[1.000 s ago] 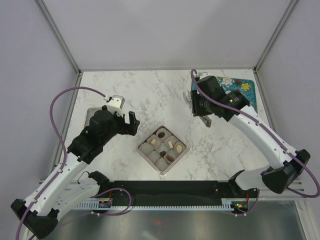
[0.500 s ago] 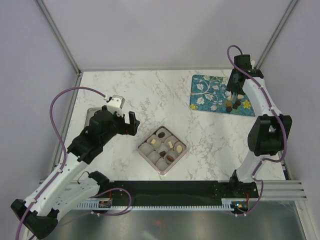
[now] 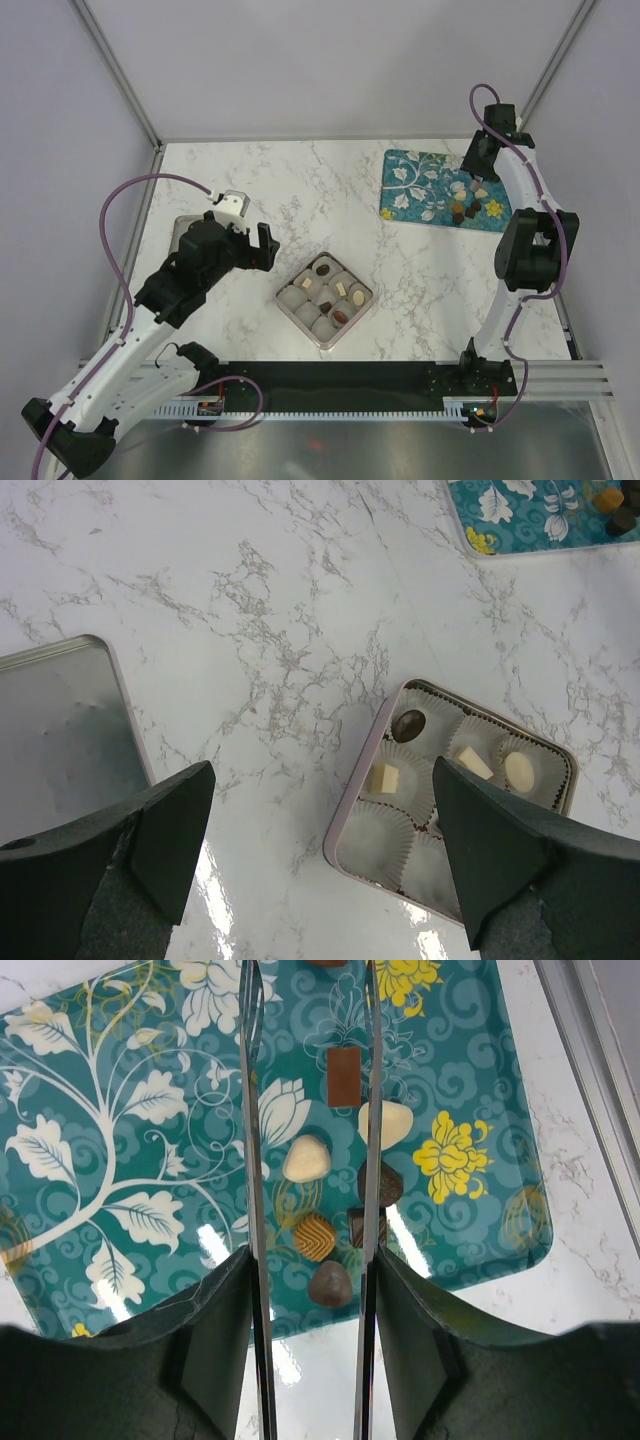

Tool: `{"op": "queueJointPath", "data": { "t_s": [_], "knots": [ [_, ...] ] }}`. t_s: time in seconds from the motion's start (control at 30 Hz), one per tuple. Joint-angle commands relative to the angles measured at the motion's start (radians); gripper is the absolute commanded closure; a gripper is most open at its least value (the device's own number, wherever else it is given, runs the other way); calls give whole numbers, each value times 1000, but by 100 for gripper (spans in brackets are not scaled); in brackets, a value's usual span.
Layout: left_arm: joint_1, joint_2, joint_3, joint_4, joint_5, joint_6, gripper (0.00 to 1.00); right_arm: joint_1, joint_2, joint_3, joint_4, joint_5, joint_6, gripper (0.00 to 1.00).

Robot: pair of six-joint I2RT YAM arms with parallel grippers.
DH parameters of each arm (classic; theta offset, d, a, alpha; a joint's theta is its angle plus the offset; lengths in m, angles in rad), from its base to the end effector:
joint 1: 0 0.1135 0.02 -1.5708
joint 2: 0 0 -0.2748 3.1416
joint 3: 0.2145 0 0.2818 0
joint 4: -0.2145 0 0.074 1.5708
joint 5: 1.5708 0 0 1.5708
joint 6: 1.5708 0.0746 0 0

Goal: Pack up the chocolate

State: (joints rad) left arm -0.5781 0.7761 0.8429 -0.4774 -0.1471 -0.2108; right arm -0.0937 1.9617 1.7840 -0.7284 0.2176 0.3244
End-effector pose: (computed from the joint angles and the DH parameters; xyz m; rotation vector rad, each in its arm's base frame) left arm 0.1987 -0.1166 0.3252 0.2693 1.9769 -0.3663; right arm 0.4932 -0.0625 0.2624 0.5996 2.3804 -0.1687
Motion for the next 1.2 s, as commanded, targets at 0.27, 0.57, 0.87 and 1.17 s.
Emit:
{"op": "queueJointPath", "data": {
  "t_s": [0.27,0.57,0.87,1.17],
  "knots": [
    [0,6,18,23,3,-6,2,-52,83,55,69,-95,-18,43],
    [0,11,18,23,-2,-4,2,-66,150,71,86,-104,-28,46],
    [0,8,18,23,-9,-2,2,-78,196,118,83,-104,-38,48],
    [0,5,18,23,-9,-2,2,-84,192,123,83,-138,-56,56]
  ]
}}
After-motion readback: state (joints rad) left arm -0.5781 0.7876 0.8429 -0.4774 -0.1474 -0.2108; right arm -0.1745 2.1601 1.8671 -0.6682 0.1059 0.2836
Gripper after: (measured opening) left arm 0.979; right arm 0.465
